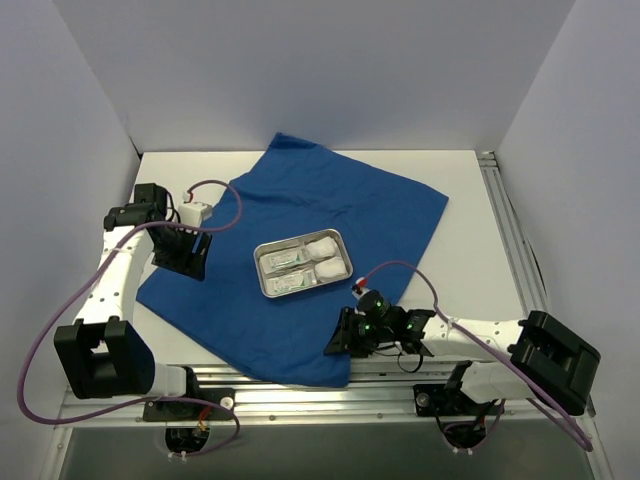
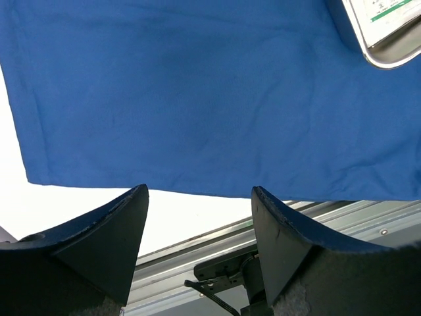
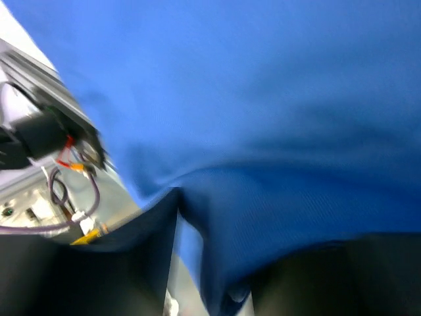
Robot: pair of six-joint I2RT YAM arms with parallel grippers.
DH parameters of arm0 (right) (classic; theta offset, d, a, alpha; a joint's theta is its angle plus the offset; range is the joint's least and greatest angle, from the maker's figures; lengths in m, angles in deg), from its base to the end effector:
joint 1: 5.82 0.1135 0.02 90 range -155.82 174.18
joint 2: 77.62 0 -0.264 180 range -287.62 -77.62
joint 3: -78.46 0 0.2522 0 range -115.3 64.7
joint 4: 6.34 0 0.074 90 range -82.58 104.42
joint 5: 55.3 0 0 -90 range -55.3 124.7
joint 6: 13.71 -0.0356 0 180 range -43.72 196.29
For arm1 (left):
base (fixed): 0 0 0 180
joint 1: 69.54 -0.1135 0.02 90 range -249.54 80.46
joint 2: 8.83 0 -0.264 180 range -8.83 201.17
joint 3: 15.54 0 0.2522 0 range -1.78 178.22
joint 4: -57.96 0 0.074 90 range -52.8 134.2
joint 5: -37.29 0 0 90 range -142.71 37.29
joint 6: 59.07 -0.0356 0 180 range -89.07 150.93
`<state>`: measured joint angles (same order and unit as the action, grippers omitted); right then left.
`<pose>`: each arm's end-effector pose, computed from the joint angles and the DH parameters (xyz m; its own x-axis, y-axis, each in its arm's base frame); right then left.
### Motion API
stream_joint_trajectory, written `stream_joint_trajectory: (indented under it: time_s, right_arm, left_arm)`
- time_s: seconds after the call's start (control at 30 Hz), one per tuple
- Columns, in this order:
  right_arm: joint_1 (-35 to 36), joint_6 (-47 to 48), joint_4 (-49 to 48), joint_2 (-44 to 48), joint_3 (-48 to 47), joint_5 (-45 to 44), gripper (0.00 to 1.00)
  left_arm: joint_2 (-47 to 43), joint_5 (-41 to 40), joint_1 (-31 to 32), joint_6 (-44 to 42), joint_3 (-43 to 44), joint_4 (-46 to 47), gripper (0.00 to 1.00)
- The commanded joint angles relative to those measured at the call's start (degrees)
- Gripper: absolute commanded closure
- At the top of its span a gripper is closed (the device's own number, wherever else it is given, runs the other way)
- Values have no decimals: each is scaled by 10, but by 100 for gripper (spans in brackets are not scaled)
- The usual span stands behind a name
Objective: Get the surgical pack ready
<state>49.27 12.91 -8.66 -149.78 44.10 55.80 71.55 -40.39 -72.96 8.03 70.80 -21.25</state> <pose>0.1187 0.1924 0.1480 -0.9828 0.0491 -0.1781 -0.1210 0.5570 0.8216 0.2581 0.0078 0.2958 -0.8793 0.3283 -0.3450 0.3748 0.9240 -0.0761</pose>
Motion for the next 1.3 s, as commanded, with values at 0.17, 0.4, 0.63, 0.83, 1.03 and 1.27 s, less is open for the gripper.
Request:
stream_joint_trajectory:
  time_s: [0.17,0.4,0.63,0.83,1.03,1.27]
  right_arm:
    - [-9,40,6,41,-104,-74,92]
    - [-71,105,52,-25,-222,-54,100]
    - [-140,141,41,-108,-328,-30,100]
    - [-194,140,10,-206,-407,-23,100]
    - [-219,121,-18,-289,-471,-25,100]
    - [-249,60,-98,-347,-473,-20,98]
  left_arm:
    - [11,31,20,8,21,22,27]
    - [59,17,77,29,49,47,29]
    - [115,-2,112,33,89,85,29]
    - [185,-26,119,41,150,110,29]
    - [203,-18,119,36,188,129,28]
    - [206,29,118,-24,199,125,20]
